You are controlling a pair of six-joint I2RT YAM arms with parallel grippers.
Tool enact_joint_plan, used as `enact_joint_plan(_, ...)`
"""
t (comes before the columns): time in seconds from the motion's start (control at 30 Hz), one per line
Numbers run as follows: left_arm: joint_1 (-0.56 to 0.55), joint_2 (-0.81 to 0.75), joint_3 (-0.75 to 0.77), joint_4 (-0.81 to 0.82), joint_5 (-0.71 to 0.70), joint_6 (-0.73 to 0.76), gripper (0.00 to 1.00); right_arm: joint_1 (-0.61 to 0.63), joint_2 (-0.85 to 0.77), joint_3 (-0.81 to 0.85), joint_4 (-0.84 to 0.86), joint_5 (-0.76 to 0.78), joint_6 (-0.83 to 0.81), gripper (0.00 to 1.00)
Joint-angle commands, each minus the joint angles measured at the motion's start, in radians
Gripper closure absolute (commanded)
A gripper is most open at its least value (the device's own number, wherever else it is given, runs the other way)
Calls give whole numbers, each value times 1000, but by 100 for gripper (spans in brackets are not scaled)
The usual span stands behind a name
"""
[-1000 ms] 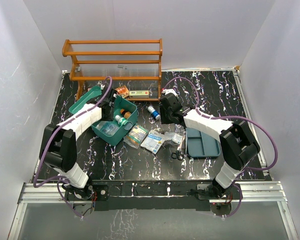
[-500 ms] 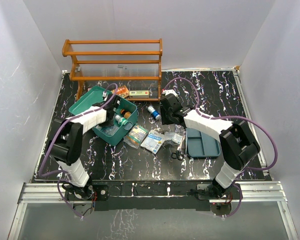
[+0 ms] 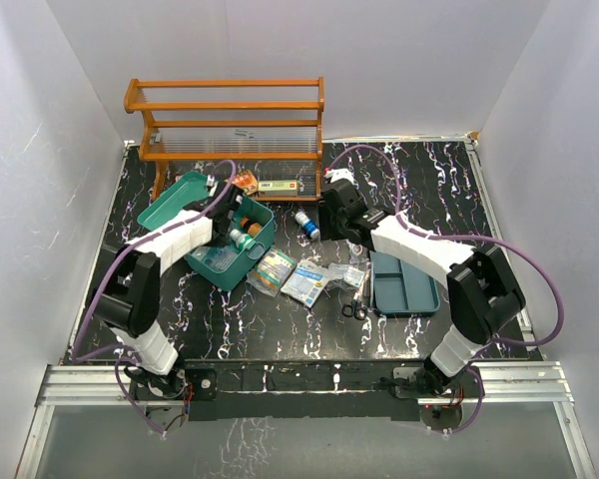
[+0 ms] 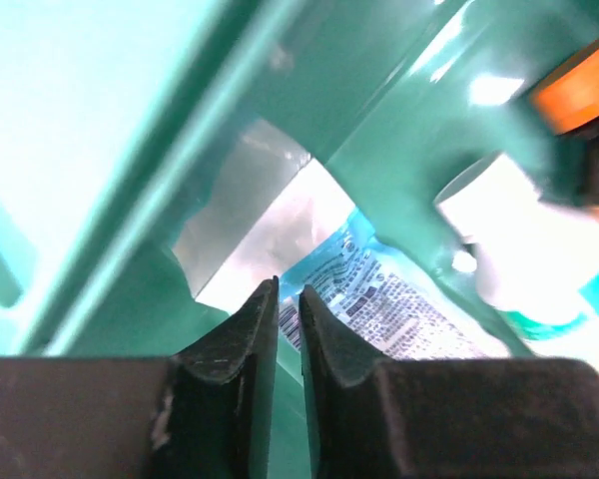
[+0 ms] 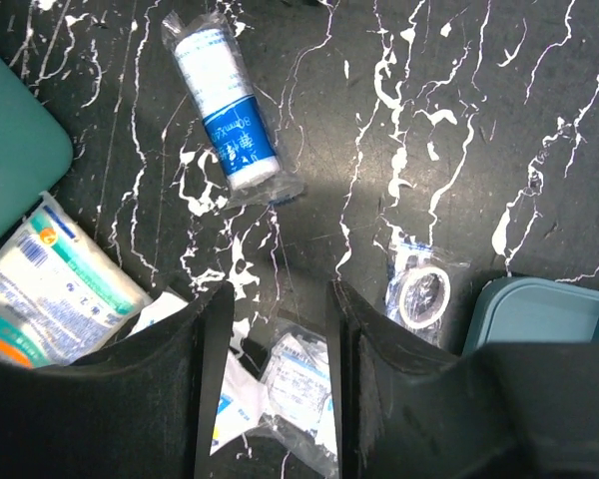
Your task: Organize the medicine kit
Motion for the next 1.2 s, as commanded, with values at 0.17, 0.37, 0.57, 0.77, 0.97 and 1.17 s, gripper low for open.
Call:
enact_joint_plan(0.17, -5, -252, 165, -60, 165, 12, 74, -5, -104, -8, 11, -147, 74, 48)
enact_joint_plan(0.37, -5, -372, 166, 59, 608, 8, 56, -4, -57, -7, -17, -282, 38, 43)
enact_joint_plan(0.57, -5, -411, 152, 224, 863, -90, 48, 0, 37, 22, -79, -327, -14, 42)
enact_joint_plan(0.77, -5, -437, 125, 346, 974, -154, 45, 0, 170, 114, -138, -389, -48, 42)
enact_joint_plan(0.97, -5, -433, 124, 357, 968, -155, 44, 3, 231, 159, -133, -447, -77, 44)
enact_joint_plan(1.17, -5, -425, 122, 367, 967, -153, 44, 2, 280, 159, -189, -558, -202, 47)
